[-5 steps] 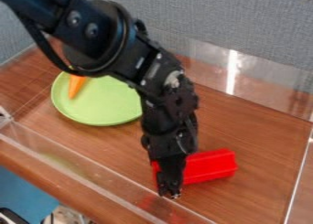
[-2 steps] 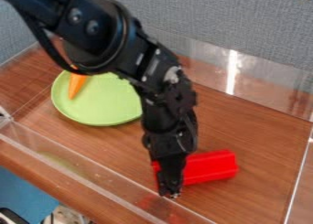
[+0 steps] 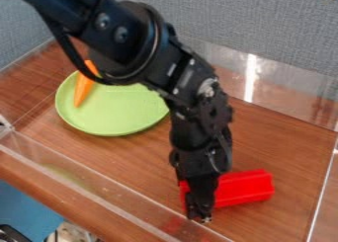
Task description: Put the red object on the green plate
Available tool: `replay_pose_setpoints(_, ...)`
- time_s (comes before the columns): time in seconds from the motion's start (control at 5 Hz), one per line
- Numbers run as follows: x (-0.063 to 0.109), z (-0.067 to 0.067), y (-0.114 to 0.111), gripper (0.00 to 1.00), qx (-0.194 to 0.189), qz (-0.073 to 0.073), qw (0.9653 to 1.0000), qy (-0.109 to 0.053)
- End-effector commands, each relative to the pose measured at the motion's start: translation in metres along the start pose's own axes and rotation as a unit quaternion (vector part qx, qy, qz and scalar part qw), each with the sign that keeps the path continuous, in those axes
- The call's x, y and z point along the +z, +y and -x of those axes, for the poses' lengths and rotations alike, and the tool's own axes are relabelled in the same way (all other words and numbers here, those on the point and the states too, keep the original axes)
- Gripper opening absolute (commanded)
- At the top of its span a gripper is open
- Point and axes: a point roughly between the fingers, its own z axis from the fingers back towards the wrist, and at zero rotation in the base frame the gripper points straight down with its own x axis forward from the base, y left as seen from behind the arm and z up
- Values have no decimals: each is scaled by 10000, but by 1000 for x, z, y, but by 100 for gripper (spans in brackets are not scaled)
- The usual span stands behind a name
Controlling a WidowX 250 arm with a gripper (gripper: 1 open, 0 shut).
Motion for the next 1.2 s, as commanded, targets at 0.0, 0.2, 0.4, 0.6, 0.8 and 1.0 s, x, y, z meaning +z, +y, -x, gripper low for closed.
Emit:
replay_pose_setpoints(0.0, -3, 8, -5, 0, -7, 146, 9998, 149)
replay_pose_setpoints(0.2, 1, 14, 0, 0, 43, 135, 9998, 132)
replay_pose_setpoints(0.4, -1, 10, -3, 0, 212, 123, 9996, 120)
replay_pose_setpoints(0.6, -4, 4, -8, 0, 346, 120, 9993, 107)
replay_pose_setpoints(0.8, 18, 5, -5, 0, 144, -19, 9999, 88)
replay_pose_setpoints(1.0, 50, 15, 17, 0, 243, -220, 9994, 75)
